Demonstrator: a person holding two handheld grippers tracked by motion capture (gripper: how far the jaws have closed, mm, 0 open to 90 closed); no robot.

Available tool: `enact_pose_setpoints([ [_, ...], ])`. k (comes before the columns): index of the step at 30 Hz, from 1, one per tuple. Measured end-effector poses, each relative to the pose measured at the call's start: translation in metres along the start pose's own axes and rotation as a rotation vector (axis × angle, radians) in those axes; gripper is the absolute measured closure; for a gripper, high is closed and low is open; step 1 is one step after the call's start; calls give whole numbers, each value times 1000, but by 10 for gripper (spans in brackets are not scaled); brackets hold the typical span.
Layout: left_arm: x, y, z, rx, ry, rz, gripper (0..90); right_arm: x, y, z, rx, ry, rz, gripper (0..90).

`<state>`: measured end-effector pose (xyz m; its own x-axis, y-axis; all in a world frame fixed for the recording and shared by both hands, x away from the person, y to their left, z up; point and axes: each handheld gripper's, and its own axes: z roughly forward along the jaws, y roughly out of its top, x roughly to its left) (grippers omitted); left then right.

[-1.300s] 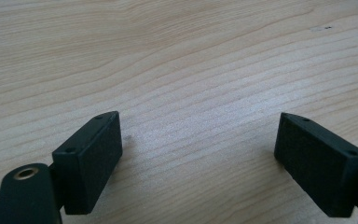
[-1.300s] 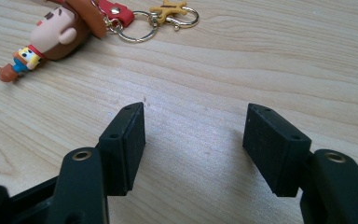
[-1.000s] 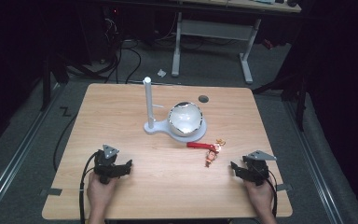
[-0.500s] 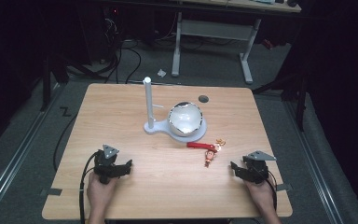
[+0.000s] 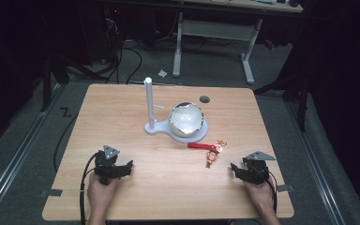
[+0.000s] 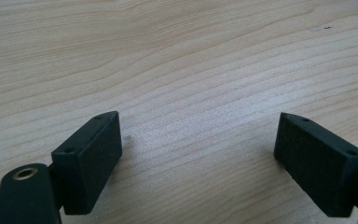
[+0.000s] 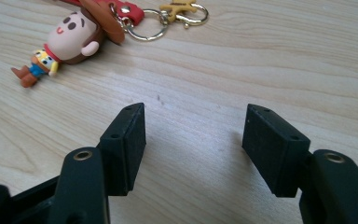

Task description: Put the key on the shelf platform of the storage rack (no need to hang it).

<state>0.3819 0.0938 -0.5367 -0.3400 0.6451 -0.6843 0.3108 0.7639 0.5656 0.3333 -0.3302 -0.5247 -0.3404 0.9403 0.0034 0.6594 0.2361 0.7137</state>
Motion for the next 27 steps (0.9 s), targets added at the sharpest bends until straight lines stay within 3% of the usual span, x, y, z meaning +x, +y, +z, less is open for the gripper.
enact_pose_setpoints([
  [11, 0, 0, 0, -1, 0, 1, 153, 11, 6, 0, -13, 54, -7, 368],
  [16, 0, 0, 0, 0, 1, -1, 153, 20, 14, 1, -18, 79, -32, 352],
  [20, 0, 0, 0, 0, 0, -1, 153, 24, 18, 2, -35, 96, -19, 349],
  [27, 0, 0, 0, 0, 0, 0, 153, 36, 27, 10, -27, 120, -51, 346],
])
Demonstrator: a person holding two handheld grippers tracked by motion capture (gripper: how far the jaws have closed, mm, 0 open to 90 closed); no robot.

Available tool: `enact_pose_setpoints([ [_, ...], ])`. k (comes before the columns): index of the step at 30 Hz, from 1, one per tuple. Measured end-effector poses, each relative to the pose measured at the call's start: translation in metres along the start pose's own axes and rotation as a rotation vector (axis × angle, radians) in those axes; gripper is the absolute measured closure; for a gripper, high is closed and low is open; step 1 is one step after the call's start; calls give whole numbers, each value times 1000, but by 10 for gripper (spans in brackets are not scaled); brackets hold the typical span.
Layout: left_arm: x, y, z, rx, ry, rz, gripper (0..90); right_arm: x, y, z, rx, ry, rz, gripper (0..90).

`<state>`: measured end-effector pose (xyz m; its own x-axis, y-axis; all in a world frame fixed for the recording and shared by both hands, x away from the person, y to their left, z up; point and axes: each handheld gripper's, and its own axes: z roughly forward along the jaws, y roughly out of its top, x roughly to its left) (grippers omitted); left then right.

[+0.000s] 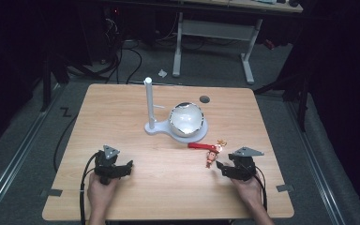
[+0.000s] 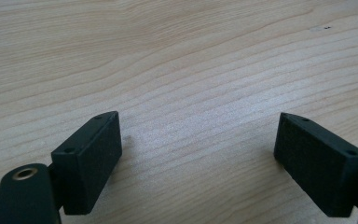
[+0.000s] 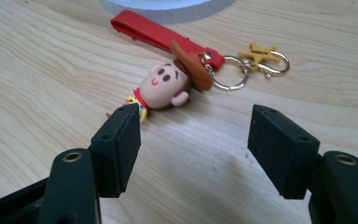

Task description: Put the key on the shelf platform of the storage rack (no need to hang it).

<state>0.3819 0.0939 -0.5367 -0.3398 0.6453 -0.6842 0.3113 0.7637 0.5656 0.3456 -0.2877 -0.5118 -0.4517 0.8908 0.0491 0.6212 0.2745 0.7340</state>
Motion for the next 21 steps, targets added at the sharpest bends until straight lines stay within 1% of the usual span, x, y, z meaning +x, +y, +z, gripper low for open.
enact_pose_setpoints([
  [5, 0, 0, 0, 0, 1, -1, 152, 5, 5, 4, 1, 11, -2, 342],
  [7, 0, 0, 0, 0, 0, -1, 153, 7, 8, 9, 15, 16, -2, 330],
  [10, 0, 0, 0, 0, 0, -1, 153, 8, 12, 13, 16, 18, -2, 322],
  [15, 0, 0, 0, 0, 0, -1, 153, 10, 18, 19, 24, 11, 2, 316],
  [16, 0, 0, 0, 0, 0, -1, 153, 11, 19, 21, 31, 9, 8, 313],
  [17, 0, 0, 0, 0, 0, -1, 153, 11, 20, 23, 36, 6, 3, 310],
  [21, 0, 0, 0, 0, 0, -2, 153, 11, 22, 26, 35, -2, 13, 308],
])
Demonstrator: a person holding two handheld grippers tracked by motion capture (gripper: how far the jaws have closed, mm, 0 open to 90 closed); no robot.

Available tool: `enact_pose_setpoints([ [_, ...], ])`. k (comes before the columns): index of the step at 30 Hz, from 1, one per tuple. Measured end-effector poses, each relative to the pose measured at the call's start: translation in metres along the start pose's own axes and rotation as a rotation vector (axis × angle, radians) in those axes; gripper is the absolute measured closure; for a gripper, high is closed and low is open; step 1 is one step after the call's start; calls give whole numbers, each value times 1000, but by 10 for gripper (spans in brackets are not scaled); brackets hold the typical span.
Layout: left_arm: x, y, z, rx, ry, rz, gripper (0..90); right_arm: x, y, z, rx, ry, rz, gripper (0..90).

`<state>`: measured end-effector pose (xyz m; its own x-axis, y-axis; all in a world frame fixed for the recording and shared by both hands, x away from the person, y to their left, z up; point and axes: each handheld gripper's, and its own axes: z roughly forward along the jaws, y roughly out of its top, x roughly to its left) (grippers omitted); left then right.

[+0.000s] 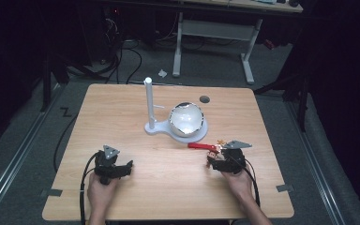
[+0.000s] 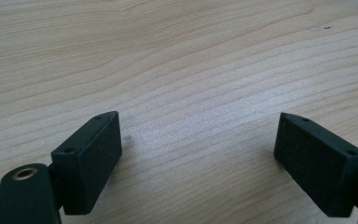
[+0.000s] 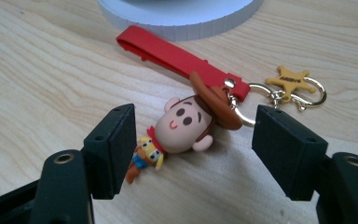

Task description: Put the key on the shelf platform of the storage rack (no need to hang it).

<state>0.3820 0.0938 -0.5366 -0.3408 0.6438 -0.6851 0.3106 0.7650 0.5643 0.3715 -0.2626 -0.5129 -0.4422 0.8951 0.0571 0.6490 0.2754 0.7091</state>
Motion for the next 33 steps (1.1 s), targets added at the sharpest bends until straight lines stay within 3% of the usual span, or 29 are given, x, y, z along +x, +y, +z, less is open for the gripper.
enact_pose_setpoints([
  [14, 0, 0, 0, -1, 1, -4, 153, 5, 6, 25, 38, -60, -32, 324],
  [22, 0, 0, 0, 0, 1, -1, 153, 6, 5, 24, 11, -67, -44, 439],
  [29, 0, 0, 0, -1, 1, -4, 152, 7, 5, 23, 3, -61, -62, 444],
  [33, 0, 0, 0, -1, 1, -3, 152, 7, 7, 17, -29, -48, -66, 446],
])
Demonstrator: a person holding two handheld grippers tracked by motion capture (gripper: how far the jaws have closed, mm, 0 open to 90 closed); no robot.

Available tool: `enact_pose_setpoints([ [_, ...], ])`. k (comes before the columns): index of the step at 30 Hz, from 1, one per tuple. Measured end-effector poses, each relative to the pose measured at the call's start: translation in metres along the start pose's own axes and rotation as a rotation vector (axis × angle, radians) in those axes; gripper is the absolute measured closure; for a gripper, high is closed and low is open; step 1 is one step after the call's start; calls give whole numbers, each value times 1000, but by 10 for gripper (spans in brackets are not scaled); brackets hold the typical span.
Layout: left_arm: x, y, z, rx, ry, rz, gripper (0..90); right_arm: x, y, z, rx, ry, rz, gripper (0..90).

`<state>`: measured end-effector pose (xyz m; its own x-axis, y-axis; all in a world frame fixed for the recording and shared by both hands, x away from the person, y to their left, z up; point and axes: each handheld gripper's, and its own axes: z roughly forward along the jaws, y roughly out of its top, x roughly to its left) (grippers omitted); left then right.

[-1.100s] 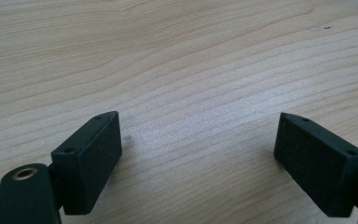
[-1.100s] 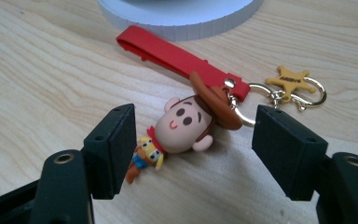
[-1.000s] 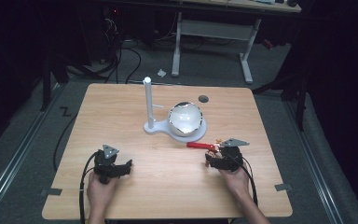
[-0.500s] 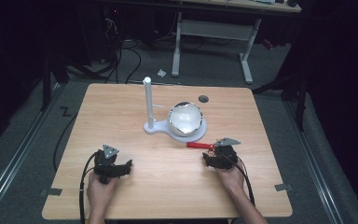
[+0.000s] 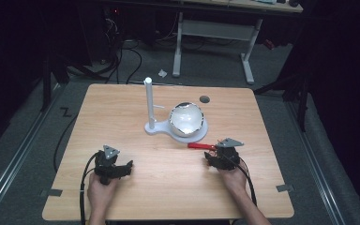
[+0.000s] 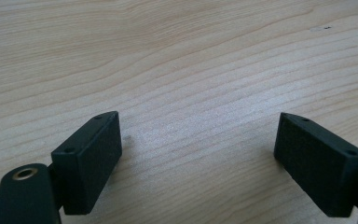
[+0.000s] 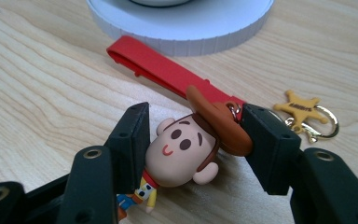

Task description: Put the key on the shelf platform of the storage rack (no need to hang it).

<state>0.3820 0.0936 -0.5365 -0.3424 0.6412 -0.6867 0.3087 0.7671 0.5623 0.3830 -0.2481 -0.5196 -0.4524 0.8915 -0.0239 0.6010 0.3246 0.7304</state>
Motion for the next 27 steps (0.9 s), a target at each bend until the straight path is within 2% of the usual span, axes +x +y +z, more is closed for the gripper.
enact_pose_setpoints([
  [15, 0, 0, 0, 0, 1, -1, 153, -13, 12, -27, -53, 15, 0, 447],
  [20, 0, 0, 0, 0, 0, 0, 152, -18, 18, -41, -66, 9, -17, 448],
  [27, 0, 0, 0, 1, 0, -2, 153, -28, 28, -56, -100, -2, -11, 447],
])
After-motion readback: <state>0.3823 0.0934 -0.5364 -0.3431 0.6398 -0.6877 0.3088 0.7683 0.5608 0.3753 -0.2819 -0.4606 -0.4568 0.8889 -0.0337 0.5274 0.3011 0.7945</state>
